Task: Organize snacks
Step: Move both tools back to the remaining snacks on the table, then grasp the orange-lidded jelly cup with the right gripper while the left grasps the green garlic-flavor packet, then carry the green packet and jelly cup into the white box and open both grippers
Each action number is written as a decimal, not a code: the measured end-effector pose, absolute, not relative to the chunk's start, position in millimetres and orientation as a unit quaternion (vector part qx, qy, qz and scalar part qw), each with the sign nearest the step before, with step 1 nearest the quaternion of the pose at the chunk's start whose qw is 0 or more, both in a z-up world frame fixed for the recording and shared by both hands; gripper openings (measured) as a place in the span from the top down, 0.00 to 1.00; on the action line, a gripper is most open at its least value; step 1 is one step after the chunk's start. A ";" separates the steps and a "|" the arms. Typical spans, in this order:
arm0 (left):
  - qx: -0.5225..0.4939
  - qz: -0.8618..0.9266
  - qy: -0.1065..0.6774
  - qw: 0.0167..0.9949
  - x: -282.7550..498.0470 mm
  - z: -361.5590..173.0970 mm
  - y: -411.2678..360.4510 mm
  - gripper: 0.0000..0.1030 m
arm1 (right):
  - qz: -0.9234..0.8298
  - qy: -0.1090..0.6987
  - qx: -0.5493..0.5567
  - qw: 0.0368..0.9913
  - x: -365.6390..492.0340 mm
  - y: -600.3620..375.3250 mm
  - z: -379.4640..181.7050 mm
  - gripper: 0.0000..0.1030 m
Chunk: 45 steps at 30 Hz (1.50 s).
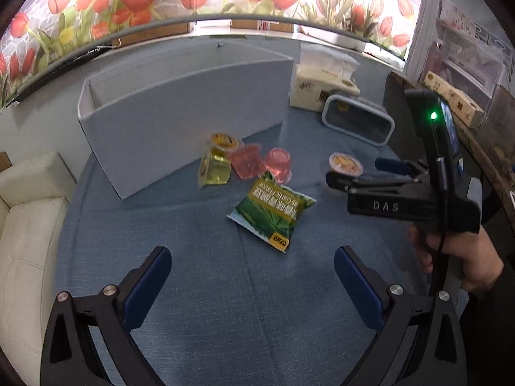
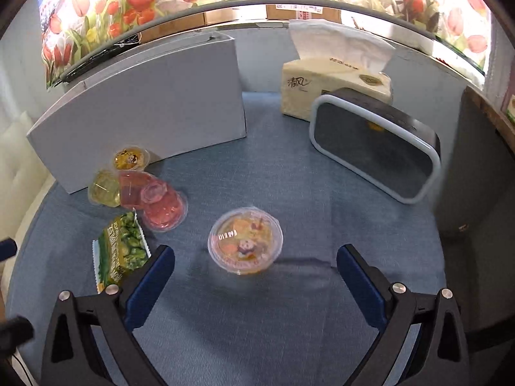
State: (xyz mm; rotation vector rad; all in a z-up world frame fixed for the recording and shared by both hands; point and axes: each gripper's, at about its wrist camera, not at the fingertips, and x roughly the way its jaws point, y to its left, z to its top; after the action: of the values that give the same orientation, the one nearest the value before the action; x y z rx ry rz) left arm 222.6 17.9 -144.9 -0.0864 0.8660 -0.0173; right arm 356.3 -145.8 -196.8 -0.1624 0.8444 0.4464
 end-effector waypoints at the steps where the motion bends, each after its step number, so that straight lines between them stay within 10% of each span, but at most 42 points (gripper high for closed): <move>1: -0.043 -0.006 0.423 0.905 224.6 -148.5 18.7 0.00 | 0.216 0.407 -0.077 0.884 358.2 -144.7 -197.9 0.05; 9: -0.057 -0.002 0.432 0.900 240.4 -164.0 26.2 0.00 | 0.228 0.421 -0.091 0.873 365.8 -135.7 -209.0 0.57; 36: 0.015 -0.025 0.458 0.889 314.3 -205.7 -1.4 0.02 | 0.273 0.357 -0.036 0.893 288.1 -185.6 -140.7 0.63; 40: 0.031 -0.034 0.450 0.892 311.0 -198.5 -7.9 0.34 | 0.278 0.353 -0.025 0.893 278.3 -187.3 -138.5 0.63; 45: 0.036 -0.032 0.450 0.892 306.6 -196.7 -12.2 0.49 | 0.280 0.353 -0.019 0.892 268.3 -189.8 -135.9 0.64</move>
State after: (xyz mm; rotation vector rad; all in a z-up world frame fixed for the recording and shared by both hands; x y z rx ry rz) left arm 306.6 -12.2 -196.7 0.0757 0.9338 -0.0669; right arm 268.3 -189.8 -135.9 -0.0389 0.7331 0.5819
